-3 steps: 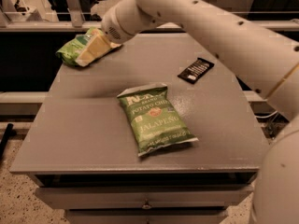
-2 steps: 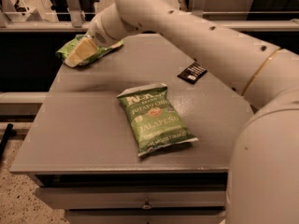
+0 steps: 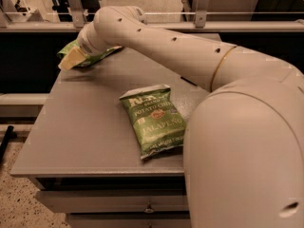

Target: Move green rice chip bag near green jalapeno chip bag

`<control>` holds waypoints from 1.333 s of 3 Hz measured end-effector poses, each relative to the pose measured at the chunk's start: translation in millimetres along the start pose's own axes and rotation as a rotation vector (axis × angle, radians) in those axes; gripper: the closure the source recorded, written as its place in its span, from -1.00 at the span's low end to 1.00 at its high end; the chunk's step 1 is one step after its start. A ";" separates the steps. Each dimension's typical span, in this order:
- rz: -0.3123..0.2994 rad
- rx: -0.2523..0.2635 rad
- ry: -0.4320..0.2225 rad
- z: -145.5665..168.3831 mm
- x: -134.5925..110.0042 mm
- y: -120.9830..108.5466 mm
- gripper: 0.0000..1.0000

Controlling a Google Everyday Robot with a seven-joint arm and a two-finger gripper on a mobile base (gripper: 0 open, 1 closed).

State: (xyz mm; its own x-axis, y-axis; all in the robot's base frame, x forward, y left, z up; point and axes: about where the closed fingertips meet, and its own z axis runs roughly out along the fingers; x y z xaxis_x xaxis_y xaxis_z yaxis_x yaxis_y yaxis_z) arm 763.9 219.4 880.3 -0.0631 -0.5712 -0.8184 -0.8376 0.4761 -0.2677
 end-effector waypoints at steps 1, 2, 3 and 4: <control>0.040 0.007 0.017 18.3 7.5 -6.5 -0.65; 0.071 0.003 0.027 20.0 8.2 -7.5 -0.20; 0.059 0.027 0.017 2.3 2.3 -14.4 0.27; -0.004 0.075 0.011 -35.7 -4.1 -26.5 0.74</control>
Offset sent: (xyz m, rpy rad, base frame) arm 0.0198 0.0015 -0.0118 0.0292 0.0889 -0.0703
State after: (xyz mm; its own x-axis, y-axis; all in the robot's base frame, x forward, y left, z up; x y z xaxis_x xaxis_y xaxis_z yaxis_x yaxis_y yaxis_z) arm 767.1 185.2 908.9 -0.0661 -0.5803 -0.8117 -0.7946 0.5226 -0.3090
